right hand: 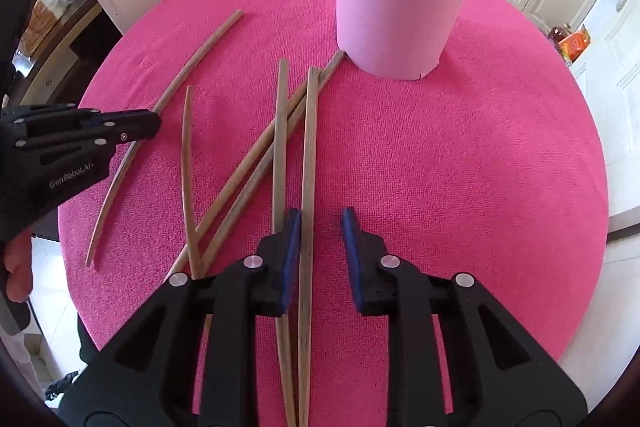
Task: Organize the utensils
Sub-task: 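Lift the held chopsticks up toward the pink cup with both grippers, then hold both chopsticks above the pink cup and open both grippers to drop them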
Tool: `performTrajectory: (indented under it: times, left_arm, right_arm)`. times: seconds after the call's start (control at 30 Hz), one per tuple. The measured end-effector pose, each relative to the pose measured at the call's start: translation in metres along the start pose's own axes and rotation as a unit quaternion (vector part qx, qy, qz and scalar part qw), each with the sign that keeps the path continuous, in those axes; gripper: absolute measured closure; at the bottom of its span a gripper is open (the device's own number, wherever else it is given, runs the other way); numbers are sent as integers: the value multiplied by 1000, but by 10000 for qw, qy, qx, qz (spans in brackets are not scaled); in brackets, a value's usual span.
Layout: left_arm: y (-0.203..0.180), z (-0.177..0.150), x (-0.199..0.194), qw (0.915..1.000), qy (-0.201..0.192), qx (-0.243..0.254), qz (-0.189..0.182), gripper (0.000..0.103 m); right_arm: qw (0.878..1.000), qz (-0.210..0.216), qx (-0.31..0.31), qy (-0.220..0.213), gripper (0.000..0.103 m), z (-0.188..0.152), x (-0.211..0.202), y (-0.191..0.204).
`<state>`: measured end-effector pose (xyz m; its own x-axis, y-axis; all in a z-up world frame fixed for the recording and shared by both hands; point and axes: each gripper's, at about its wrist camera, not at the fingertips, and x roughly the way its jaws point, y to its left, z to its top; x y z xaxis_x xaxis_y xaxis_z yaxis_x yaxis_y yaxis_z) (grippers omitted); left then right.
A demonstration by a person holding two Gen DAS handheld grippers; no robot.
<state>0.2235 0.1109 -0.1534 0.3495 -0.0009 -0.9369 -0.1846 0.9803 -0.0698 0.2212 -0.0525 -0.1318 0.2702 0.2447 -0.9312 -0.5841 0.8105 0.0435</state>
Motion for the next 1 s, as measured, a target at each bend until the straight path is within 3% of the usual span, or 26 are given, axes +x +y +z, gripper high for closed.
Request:
performTrajectory:
  times: [0.07,0.23,0.33,0.6,0.77,1.0]
  left_arm:
    - [2,1,1,9999,-75,-71,-94,97]
    - [12,-4,-3,9980,-328,-338,-428,97]
    - [16,-6,-14,9965,-538,-464,-448,97]
    - [12,-5,-62,9843,-1648,-589,-234,97]
    - [-8,-7,-96,9628,-2652,-211,-466,97]
    - [-40,-1,-123,9187,-3799,232,-1056,97]
  right_arm:
    - [10000,-29,2,-65,95,0,0,1]
    - [9986,124,207,-462,97,-8,-10,-10]
    - [9959,214,332,-811,97,-12,-23,-16]
    - [9795,472,619,-1860,97,-19,-71,-33]
    - [9627,567,738,-2542,97,-22,-100,-40]
    - [9247,648,922,-3635,97,-29,-133,-52]
